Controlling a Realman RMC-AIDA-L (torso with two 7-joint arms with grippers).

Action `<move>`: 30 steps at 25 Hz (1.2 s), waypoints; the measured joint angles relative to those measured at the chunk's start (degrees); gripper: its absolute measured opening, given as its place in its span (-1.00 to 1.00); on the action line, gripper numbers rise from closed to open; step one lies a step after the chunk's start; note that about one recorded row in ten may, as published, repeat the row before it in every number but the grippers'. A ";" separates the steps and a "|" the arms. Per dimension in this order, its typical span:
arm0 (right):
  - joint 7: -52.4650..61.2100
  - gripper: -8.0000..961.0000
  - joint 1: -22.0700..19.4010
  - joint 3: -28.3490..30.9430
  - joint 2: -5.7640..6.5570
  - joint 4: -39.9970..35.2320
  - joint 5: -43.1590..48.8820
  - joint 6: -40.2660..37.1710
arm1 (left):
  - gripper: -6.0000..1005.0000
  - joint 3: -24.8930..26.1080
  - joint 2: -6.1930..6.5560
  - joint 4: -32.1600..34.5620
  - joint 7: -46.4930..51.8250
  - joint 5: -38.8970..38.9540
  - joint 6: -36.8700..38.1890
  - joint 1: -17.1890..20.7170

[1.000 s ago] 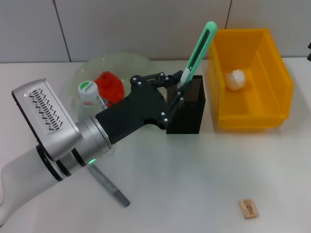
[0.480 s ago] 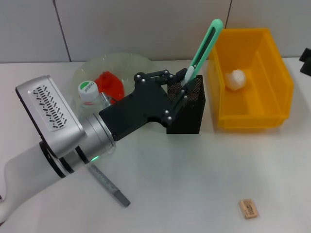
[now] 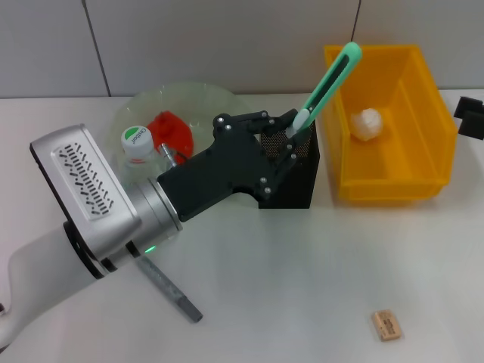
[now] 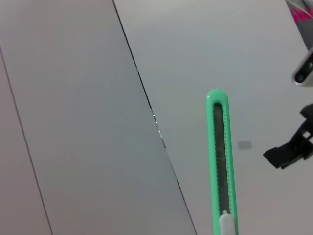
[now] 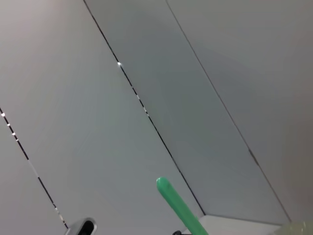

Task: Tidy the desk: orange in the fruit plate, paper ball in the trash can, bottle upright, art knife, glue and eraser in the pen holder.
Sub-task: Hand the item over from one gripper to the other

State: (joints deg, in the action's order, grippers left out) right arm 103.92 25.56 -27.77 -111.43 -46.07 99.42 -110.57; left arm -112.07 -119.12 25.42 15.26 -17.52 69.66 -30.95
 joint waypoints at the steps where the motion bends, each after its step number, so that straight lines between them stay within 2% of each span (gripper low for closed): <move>1: 1.16 0.48 0.00 0.00 0.25 -0.32 0.04 -0.35 | -0.55 0.00 0.00 0.00 -0.84 -0.02 0.02 0.06; 2: 3.61 0.48 0.22 0.02 0.92 -0.60 0.06 -0.92 | -0.55 0.00 -0.03 0.00 -2.84 -0.04 0.03 0.14; 7: 8.80 0.48 1.53 0.18 2.04 -0.77 1.01 -1.30 | -0.55 0.06 -0.07 -0.01 -6.03 -0.06 -0.21 -0.13; 11: 9.34 0.47 2.34 -0.03 2.17 -0.73 1.90 -1.79 | -0.54 0.11 -0.06 -0.01 -6.56 -0.05 -0.69 -0.64; 14: 6.73 0.47 2.85 -0.11 1.83 -0.59 3.36 -1.83 | -0.54 0.11 -0.05 -0.01 -5.91 0.32 -1.58 -1.10; 16: 2.54 0.47 2.82 0.10 1.18 0.21 3.79 -1.20 | -0.54 0.11 -0.05 0.06 -4.45 0.51 -2.02 -1.28; 17: -2.16 0.47 2.47 0.54 0.22 1.07 3.68 -0.40 | -0.54 0.05 -0.05 0.49 -2.48 0.54 -2.12 -1.30; 18: -2.16 0.47 2.47 0.54 0.22 1.07 3.68 -0.40 | -0.54 0.05 -0.05 0.49 -2.48 0.54 -2.12 -1.30; 26: -19.67 0.47 1.49 0.82 -5.16 2.44 3.43 2.57 | -0.54 -1.74 -0.05 2.30 5.08 0.59 -2.18 -1.32; 30: -28.01 0.47 1.24 1.03 -6.96 5.53 2.14 3.84 | -0.54 -2.95 -0.05 2.83 7.44 0.63 -2.47 -1.29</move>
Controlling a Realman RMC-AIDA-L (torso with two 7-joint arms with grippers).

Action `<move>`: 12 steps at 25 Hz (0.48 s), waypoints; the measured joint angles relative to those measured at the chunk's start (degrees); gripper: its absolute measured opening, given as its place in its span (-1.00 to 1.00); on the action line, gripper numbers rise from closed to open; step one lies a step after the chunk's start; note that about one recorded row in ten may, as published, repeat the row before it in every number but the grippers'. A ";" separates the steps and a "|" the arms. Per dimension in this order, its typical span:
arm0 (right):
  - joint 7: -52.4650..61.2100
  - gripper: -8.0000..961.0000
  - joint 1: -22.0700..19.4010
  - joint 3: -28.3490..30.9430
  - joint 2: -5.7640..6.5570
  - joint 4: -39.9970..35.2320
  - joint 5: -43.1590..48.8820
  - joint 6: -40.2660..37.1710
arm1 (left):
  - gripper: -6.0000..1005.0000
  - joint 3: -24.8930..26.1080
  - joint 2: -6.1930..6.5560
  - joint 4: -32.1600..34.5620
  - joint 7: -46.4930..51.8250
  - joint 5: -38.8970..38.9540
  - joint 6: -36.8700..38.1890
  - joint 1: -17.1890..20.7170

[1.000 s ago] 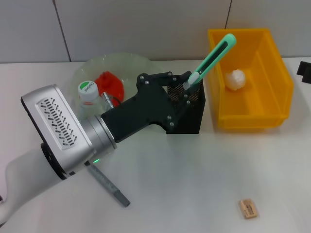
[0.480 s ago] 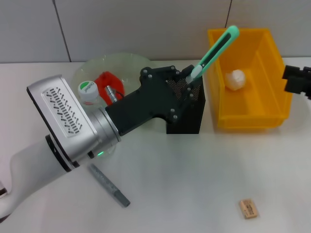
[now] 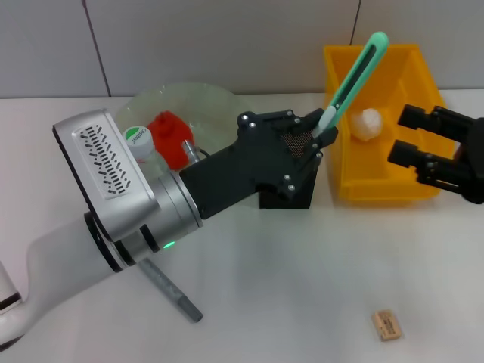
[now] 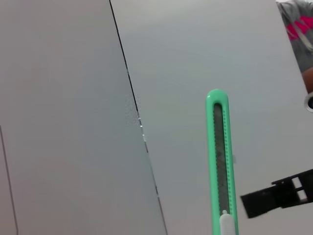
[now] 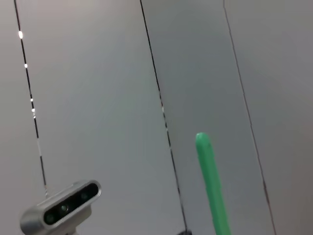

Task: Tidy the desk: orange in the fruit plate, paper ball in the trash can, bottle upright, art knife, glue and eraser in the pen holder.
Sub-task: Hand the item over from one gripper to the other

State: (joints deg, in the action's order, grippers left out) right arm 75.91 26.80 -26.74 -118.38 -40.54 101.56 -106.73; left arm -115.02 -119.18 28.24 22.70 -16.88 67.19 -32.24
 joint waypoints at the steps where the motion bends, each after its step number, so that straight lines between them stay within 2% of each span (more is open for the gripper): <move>1: -1.72 0.47 0.02 0.05 -0.23 1.15 -0.55 0.34 | -0.54 -0.14 0.00 0.01 0.30 0.00 -0.03 0.02; 7: -10.17 0.46 -0.07 0.12 -0.44 8.11 -7.15 1.14 | -0.54 -0.35 0.00 0.40 1.92 0.12 -0.14 0.38; 12: -10.63 0.46 0.52 -0.09 -0.44 9.26 -7.50 1.43 | -0.53 -0.33 0.00 0.50 2.24 0.12 -0.17 0.36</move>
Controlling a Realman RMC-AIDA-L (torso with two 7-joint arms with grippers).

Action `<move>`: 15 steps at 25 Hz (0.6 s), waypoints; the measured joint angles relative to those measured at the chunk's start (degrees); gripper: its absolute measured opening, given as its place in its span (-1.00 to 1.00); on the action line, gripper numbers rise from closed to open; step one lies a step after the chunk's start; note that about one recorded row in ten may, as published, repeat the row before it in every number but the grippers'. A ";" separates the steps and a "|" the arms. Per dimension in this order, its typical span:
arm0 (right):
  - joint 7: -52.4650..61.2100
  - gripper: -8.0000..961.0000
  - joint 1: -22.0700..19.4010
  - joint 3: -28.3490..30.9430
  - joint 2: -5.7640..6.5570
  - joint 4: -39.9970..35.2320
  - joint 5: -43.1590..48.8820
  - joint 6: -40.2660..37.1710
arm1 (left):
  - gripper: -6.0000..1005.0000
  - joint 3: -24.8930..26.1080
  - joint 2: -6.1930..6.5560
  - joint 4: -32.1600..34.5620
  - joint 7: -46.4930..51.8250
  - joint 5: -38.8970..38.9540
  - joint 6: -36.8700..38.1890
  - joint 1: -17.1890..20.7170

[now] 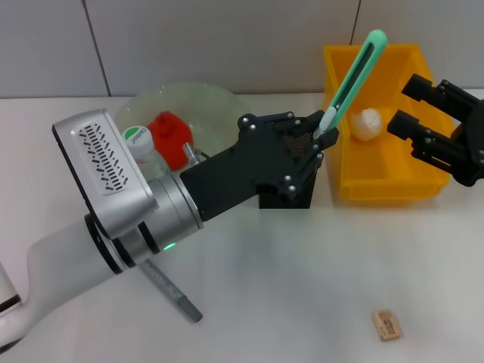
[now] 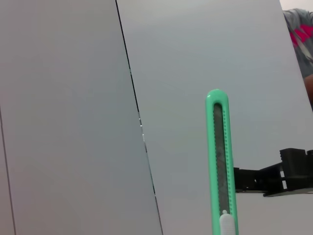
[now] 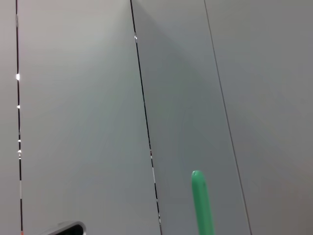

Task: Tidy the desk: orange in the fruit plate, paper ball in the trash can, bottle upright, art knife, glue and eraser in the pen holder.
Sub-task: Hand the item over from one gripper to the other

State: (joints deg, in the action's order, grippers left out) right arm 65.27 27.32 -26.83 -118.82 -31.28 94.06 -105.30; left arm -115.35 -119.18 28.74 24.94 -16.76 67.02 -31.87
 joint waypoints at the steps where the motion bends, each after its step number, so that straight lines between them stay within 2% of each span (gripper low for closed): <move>1: -0.01 0.46 0.18 0.00 0.00 0.11 -0.01 0.16 | -0.53 -0.05 0.00 0.00 0.17 0.00 -0.06 -0.06; 15: -3.36 0.45 2.44 -0.85 -0.18 3.80 0.43 2.75 | -0.53 -0.16 0.00 0.28 3.52 -0.05 -0.50 -0.39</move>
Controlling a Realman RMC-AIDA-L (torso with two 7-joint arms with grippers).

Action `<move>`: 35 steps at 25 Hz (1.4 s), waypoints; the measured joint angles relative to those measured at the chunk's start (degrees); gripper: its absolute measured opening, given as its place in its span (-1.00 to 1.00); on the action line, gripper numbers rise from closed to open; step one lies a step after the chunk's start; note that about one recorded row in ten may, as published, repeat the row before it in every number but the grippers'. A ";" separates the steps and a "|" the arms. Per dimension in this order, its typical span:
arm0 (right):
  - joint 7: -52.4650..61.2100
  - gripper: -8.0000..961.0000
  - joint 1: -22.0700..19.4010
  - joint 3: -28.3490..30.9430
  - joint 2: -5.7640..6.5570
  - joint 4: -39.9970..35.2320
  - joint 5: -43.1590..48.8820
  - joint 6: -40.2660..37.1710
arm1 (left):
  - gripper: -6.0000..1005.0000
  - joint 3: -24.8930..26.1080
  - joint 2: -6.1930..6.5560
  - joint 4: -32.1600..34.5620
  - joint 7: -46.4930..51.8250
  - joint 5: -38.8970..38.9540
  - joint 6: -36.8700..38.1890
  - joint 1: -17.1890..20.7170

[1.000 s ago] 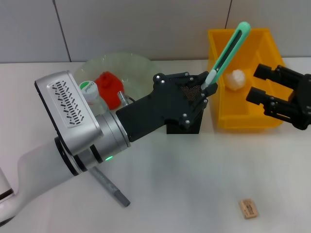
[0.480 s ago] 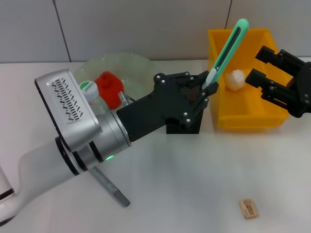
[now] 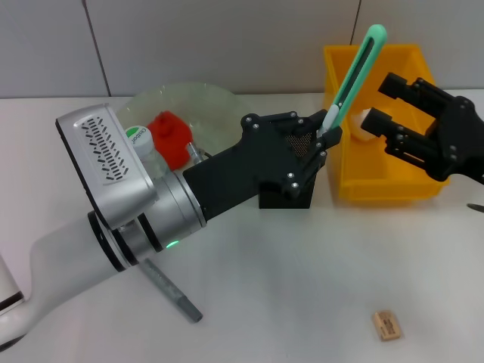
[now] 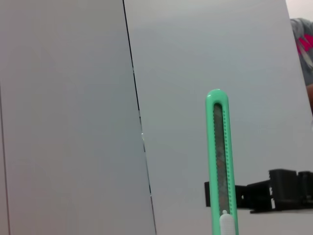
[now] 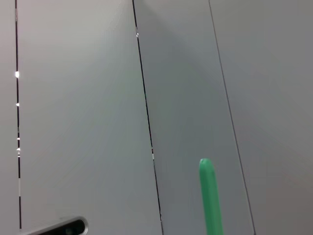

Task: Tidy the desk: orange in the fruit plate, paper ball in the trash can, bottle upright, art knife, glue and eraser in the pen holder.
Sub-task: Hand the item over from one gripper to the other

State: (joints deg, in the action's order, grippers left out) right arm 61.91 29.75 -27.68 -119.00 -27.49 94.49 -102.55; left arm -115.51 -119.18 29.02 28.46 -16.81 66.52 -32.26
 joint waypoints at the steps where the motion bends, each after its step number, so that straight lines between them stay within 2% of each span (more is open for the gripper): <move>1: -0.67 0.45 0.21 0.00 0.00 0.50 0.02 0.13 | -0.53 -0.06 0.00 0.14 0.08 0.00 0.00 0.00; 7: -4.94 0.45 1.99 -0.23 -0.02 4.18 0.29 1.50 | -0.53 -0.41 0.00 0.67 0.19 0.02 0.00 0.01; 15: -6.56 0.45 2.91 -2.35 -0.34 5.36 -0.15 3.23 | -0.52 -0.41 0.00 0.71 -0.27 1.00 -0.35 0.17; 22: -8.88 0.44 2.74 -2.23 -0.47 7.48 -3.71 3.35 | -0.52 -3.20 0.00 1.17 -4.93 8.51 -2.37 0.46; 27: -9.56 0.44 2.91 -2.12 -0.52 8.74 -5.87 3.45 | -0.52 -5.15 0.00 2.37 -7.24 10.53 -3.62 0.57; 30: -11.74 0.44 3.19 -1.98 -0.56 11.24 -7.84 3.62 | -0.52 -8.12 0.00 3.99 -10.74 15.33 -6.07 0.97; 35: -14.76 0.44 4.10 -1.84 -0.62 14.57 -8.77 5.16 | -0.52 -10.24 0.00 4.75 -13.47 20.24 -6.94 1.07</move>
State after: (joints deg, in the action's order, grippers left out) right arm 47.15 33.85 -29.52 -119.61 -12.92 85.72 -97.39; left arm -125.75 -119.18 33.77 14.99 3.43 59.58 -31.19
